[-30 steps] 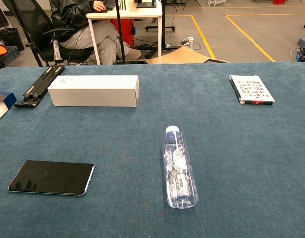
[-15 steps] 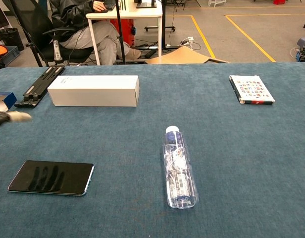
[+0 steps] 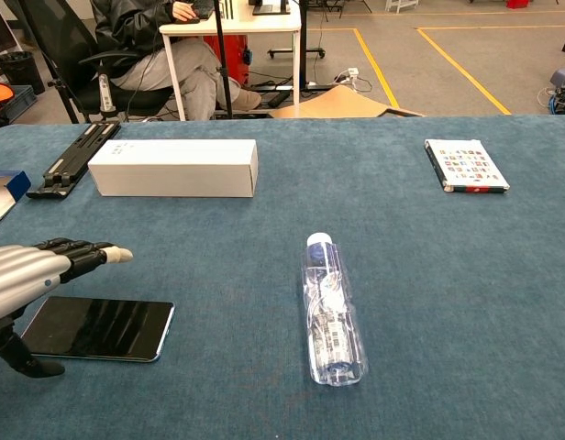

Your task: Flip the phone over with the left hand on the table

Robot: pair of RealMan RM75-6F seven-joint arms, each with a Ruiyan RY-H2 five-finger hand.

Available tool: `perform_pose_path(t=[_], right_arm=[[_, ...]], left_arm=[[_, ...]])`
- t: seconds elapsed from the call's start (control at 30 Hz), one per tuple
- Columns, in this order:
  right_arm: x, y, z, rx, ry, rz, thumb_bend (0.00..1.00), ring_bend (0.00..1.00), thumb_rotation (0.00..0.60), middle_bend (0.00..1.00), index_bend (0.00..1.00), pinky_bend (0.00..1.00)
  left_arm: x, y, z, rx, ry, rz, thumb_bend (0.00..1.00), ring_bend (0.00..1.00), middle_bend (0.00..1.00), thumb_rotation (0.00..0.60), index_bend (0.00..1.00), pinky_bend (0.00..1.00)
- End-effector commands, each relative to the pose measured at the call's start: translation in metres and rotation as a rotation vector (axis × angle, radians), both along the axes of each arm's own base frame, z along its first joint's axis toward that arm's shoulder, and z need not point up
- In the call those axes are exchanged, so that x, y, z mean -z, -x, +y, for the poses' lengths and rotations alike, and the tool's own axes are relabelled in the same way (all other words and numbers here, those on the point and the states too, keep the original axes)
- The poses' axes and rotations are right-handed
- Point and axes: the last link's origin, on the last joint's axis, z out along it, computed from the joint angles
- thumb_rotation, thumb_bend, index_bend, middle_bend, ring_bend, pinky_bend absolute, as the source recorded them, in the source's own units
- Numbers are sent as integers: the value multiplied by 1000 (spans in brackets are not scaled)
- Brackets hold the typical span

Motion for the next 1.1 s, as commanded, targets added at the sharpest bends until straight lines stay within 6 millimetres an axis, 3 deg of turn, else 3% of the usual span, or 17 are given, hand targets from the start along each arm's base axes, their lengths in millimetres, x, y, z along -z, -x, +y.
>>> perform_pose_path(t=[0.03, 0.63, 0.87, 1.1], right_arm=[[0, 0, 0, 2, -1, 0, 0, 0, 600, 0, 0, 0], [1, 2, -1, 7, -5, 1, 0, 0, 600, 0, 0, 0], [2, 2, -1, 7, -9, 2, 0, 0, 600, 0, 0, 0], [3, 2, -1, 10, -13, -3, 0, 0, 600, 0, 0, 0]], left_arm=[[3, -1, 2, 1, 4, 3, 115, 0, 0, 600, 0, 0], [14, -2, 10, -4, 10, 14, 167, 0, 0, 600, 0, 0], [15, 1, 9, -7, 26, 16, 372, 24, 6, 600, 16, 42], [13, 2, 5, 3, 53, 19, 778, 137, 110, 600, 150, 113]])
